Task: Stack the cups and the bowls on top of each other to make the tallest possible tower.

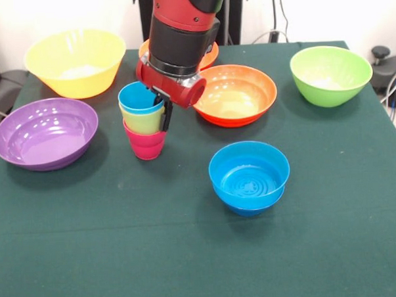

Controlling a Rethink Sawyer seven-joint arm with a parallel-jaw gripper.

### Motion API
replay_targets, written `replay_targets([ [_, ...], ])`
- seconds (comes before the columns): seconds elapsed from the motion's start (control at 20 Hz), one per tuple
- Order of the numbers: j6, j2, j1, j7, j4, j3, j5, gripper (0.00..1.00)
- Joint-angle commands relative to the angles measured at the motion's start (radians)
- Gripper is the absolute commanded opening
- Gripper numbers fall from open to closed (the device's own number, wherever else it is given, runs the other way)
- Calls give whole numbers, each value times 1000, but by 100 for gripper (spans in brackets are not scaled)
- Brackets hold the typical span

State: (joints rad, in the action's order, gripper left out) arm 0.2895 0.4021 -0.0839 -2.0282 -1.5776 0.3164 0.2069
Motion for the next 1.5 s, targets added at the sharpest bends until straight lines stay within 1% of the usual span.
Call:
replay_targets([
  [0.05,-16,-68,5,-166,-10,-88,22,0],
  [0.25,-5,-69,8,-167,-7,-84,23,0],
  [0.3,-3,-68,8,-166,-7,-83,23,100],
  [1.2,1,-66,7,-162,7,-73,21,100],
  [1.5,-50,-84,-14,-156,9,-96,16,100],
])
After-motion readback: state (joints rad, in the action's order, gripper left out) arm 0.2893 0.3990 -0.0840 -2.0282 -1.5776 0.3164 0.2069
